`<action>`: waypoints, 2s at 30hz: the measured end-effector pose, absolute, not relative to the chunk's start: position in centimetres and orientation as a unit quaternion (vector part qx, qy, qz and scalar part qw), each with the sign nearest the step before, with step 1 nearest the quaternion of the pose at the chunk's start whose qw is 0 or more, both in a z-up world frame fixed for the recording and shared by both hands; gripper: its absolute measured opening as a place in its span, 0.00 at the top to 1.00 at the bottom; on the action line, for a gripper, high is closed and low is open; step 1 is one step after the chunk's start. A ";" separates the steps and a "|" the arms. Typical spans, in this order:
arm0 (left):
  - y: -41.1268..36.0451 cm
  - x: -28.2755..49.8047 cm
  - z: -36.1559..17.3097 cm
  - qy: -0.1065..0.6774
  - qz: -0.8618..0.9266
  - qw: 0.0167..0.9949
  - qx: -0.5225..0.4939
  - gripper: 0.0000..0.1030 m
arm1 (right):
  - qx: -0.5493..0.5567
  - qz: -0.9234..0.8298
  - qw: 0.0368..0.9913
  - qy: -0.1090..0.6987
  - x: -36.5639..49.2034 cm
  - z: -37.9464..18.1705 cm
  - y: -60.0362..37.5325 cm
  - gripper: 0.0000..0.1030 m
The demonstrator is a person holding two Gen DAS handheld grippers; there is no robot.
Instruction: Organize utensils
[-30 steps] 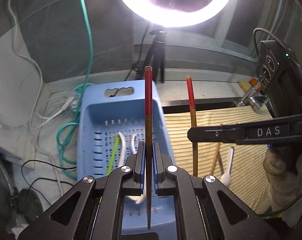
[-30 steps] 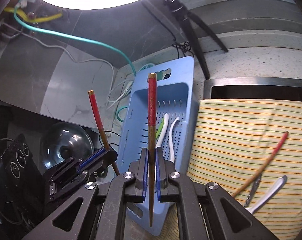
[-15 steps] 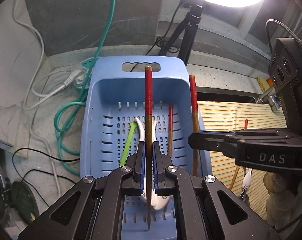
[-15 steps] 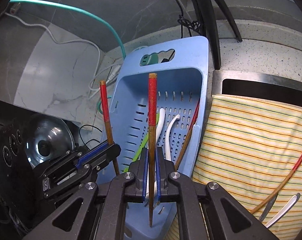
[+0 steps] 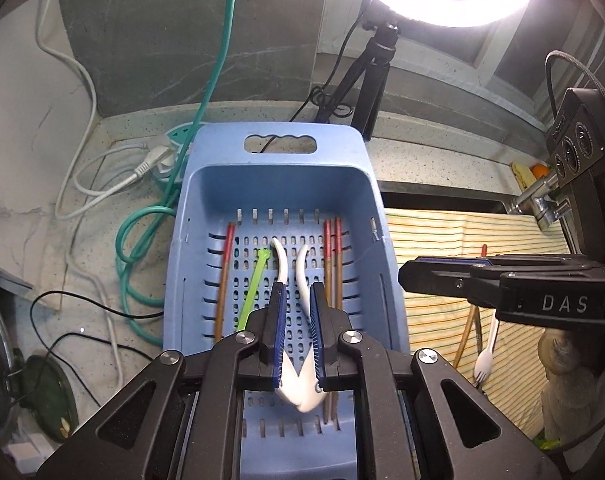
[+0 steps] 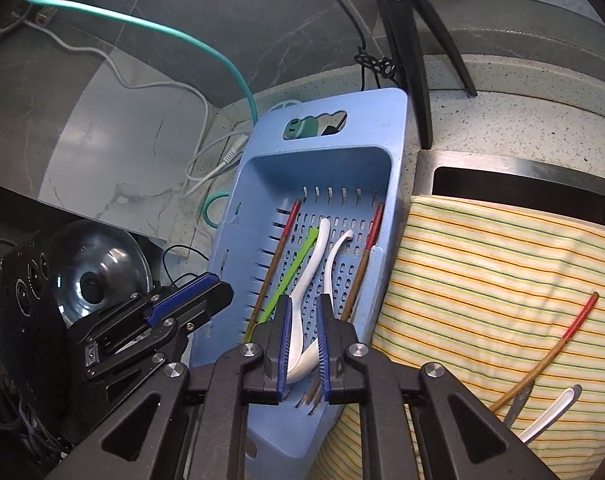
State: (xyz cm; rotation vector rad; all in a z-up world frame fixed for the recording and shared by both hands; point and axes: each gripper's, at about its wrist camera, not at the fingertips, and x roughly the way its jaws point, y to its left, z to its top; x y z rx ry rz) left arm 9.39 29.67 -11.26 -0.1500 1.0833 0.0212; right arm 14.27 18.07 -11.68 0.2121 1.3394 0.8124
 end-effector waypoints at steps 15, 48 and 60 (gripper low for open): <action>22.6 4.0 -8.2 0.479 -0.037 0.876 -0.035 0.87 | 0.097 0.365 0.729 0.570 14.4 -8.0 6.7 0.65; 10.2 -0.2 -17.4 0.552 -0.101 0.826 -0.056 0.57 | 0.168 0.348 0.655 0.649 11.9 -17.6 -0.7 0.65; 9.8 -0.8 -17.7 0.550 -0.100 0.827 -0.055 0.57 | 0.107 0.368 0.631 0.674 11.0 -19.5 4.8 0.65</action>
